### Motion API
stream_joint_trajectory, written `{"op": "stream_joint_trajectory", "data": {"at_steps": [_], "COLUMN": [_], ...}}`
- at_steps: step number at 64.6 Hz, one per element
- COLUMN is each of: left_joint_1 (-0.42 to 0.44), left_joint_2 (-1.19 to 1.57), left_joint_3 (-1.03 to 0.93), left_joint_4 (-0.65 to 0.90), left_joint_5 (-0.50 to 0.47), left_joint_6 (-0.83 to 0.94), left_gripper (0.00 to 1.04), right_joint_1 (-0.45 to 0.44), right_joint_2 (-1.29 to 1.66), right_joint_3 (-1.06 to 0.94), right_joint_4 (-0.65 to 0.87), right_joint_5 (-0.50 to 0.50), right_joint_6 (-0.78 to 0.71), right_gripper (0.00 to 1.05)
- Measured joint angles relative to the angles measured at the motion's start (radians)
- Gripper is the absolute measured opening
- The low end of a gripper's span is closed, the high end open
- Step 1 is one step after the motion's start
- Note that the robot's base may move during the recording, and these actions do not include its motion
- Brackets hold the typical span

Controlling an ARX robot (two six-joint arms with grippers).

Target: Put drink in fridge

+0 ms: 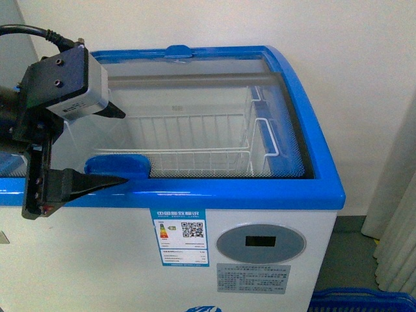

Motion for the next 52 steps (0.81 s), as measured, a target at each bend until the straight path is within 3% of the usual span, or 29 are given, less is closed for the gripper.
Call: {"op": "stream_joint_trajectory", "data": {"at_steps": [21, 37, 52], "left_joint_1": [-0.011, -0.021, -0.029], "left_joint_2": [0.116, 0.253, 0.268], "left_joint_3": [0.113, 0.299, 0.401], "left_joint_4": [0.160, 0.498, 0.702], "left_joint_5": [-0.045, -0.269, -0.467], "left_joint_6": [-0.039, -0.079, -0.270], "left_gripper": [0.97, 0.97, 0.97], "right_joint_1": [0.000, 0.000, 0.000], "right_joint_2": [0.000, 0.000, 0.000], "right_joint_3": [0.000, 0.000, 0.000], "right_joint_4": [0.000, 0.000, 0.000], "right_joint_5": [0.000, 0.001, 0.000], "right_joint_6": [0.000, 0.000, 0.000], "right_gripper": [0.39, 0.39, 0.39]}}
